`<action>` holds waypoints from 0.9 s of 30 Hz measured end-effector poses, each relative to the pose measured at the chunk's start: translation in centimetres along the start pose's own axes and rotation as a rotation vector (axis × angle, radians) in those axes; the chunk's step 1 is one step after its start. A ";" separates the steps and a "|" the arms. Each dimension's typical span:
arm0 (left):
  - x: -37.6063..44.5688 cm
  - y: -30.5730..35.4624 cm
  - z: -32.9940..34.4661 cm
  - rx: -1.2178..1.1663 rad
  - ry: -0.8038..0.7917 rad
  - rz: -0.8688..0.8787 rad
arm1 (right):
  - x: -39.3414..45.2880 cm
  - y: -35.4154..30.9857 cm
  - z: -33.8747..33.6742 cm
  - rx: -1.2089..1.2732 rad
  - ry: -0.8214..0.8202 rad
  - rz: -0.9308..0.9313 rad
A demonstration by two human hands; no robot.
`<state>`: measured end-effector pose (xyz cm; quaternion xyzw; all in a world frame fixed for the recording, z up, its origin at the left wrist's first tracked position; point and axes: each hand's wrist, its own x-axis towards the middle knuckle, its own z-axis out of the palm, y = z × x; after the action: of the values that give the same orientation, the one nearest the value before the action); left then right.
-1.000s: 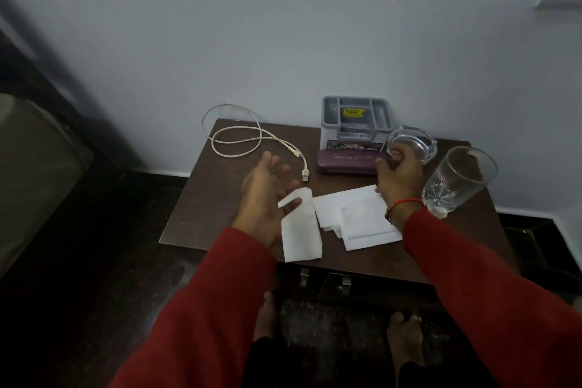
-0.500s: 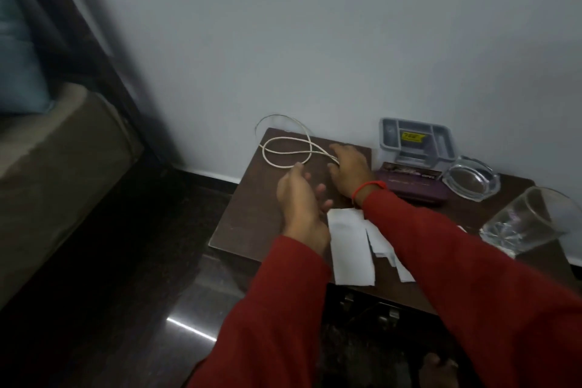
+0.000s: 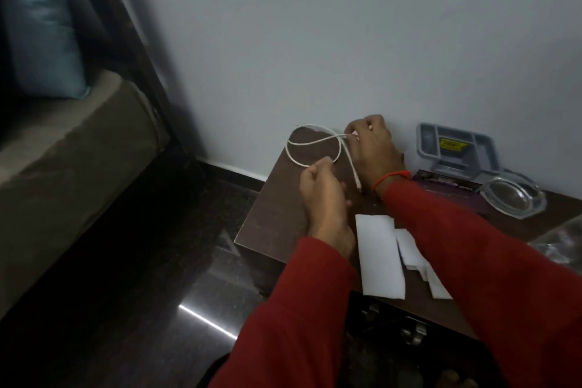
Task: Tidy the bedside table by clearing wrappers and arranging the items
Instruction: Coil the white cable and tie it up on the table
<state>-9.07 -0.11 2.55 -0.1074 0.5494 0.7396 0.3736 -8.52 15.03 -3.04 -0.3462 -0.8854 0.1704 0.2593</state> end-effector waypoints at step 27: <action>1.3 0.9 -1.1 -0.654 -0.296 -0.146 | -16.6 1.3 -26.9 1.468 0.496 0.206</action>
<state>-10.86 -0.63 2.02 -0.1519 0.2146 0.8552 0.4466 18.10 7.64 12.43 -0.1943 -0.4256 0.6535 0.5950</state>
